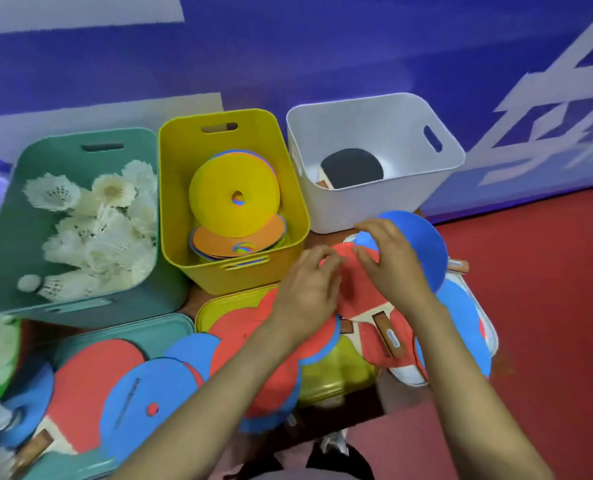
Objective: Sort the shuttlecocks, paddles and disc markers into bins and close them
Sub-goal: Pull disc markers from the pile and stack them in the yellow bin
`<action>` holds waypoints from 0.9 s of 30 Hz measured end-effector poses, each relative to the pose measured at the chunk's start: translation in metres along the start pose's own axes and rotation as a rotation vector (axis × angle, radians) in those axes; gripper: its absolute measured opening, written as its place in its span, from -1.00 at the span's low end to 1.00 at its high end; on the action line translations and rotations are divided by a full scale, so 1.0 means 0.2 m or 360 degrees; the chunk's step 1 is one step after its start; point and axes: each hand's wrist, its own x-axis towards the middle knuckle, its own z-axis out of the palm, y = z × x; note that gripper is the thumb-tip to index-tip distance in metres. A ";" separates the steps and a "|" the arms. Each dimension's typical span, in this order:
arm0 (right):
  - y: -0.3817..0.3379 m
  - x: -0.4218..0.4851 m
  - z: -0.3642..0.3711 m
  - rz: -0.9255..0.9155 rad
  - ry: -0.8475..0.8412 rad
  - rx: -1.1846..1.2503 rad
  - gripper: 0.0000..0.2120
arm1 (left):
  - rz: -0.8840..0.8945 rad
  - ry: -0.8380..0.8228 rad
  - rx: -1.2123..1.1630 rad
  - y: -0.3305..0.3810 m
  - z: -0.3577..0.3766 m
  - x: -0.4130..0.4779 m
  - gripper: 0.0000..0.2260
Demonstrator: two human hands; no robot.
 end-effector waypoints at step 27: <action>0.80 0.02 -0.07 0.0347 0.0152 0.0210 -0.59 | -0.1039 -0.0711 0.0339 0.22 0.81 0.21 -0.42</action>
